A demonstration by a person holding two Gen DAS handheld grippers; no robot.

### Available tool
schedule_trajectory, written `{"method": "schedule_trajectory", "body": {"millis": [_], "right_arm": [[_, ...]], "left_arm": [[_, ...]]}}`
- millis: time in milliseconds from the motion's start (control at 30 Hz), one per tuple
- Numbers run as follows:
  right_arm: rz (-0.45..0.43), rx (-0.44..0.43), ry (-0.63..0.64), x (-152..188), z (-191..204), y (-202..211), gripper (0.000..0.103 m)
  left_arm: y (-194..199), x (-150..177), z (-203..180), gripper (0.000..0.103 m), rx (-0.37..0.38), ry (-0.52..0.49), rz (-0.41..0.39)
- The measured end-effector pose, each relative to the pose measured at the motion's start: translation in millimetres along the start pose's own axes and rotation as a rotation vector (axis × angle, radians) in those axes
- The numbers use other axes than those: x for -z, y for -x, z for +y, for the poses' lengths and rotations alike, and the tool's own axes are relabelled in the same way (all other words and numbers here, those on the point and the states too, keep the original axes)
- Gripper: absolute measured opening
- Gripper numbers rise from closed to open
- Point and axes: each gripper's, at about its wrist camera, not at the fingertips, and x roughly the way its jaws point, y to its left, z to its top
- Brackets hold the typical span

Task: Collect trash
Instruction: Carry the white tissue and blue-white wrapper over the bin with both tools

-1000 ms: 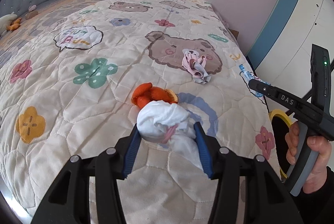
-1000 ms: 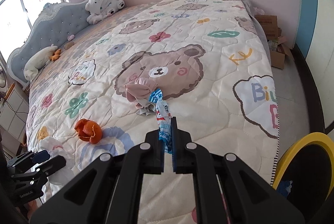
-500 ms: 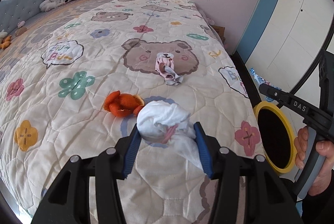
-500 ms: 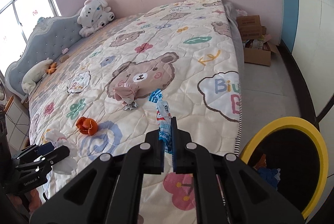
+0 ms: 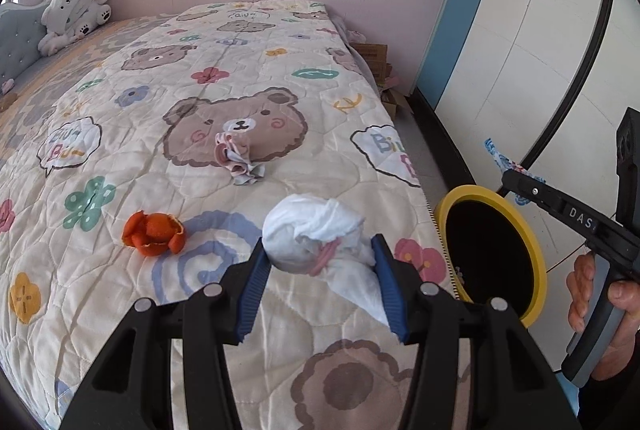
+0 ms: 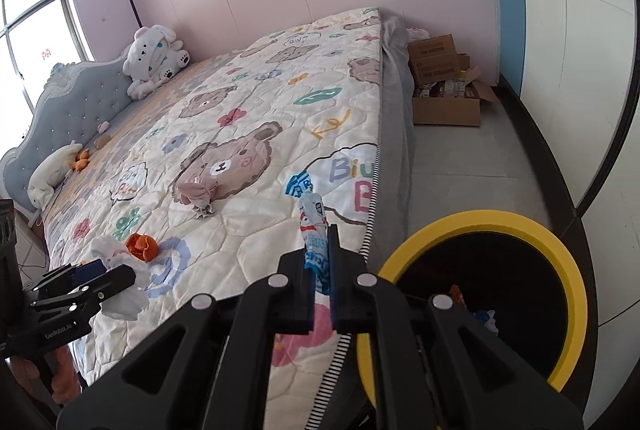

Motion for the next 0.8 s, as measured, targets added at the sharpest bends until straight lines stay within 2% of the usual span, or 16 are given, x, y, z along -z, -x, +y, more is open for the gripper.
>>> {"method": "schedule_trajectory", "body": {"millis": [433, 800], "right_arm": [[-0.028, 0.066, -0.078, 12, -62, 34, 0.005], [-0.046, 0.108, -0.120, 19, -95, 50, 0.005]], "left_arm": [[-17, -12, -62, 0.048, 0.072, -0.097, 0.014], [-32, -18, -108, 0.048, 0.126, -0.171, 0.033]]}}
